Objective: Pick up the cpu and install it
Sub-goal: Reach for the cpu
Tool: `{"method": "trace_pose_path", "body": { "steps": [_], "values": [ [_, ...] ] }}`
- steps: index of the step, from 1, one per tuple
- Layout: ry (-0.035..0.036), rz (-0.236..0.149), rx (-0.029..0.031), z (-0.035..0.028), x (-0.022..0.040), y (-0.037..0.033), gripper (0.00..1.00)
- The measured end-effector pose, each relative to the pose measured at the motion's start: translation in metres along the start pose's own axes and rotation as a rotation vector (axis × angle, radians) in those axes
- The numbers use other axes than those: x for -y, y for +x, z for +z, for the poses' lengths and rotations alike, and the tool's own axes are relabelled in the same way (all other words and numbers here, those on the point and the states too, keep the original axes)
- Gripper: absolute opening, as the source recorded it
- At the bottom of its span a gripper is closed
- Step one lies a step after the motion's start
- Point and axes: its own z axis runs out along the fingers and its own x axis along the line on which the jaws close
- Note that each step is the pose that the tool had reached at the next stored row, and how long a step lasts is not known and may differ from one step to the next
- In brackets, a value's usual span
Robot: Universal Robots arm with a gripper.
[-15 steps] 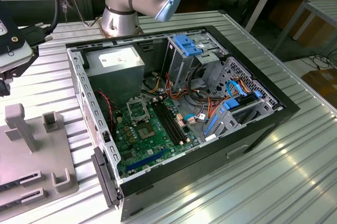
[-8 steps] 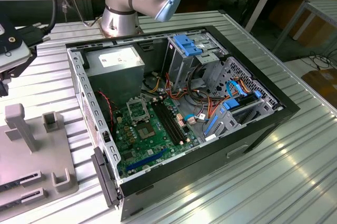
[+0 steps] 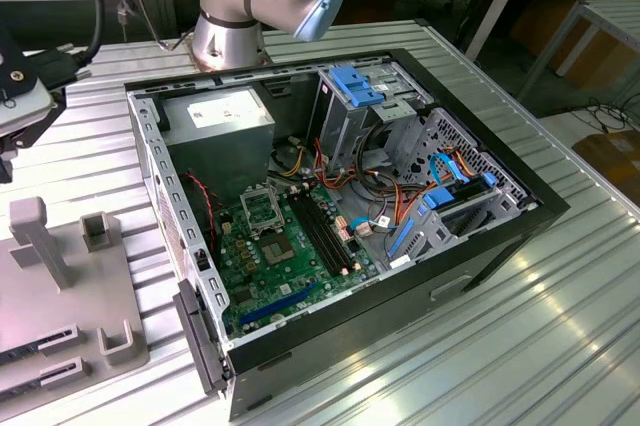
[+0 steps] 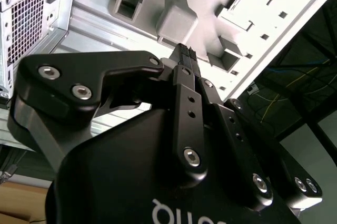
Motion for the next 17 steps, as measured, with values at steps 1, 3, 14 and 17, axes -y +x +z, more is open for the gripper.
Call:
{"method": "trace_pose_path", "body": {
  "steps": [1,3,14,17],
  "values": [
    [0.0,0.0,0.0001,0.0,0.0,0.0002,0.11],
    [0.0,0.0,0.0001,0.0001,0.0001,0.0008,0.11],
    [0.0,0.0,0.0001,0.0002,0.0003,0.0042,0.11],
    [0.0,0.0,0.0001,0.0003,0.0004,0.0053,0.11]
  ]
}}
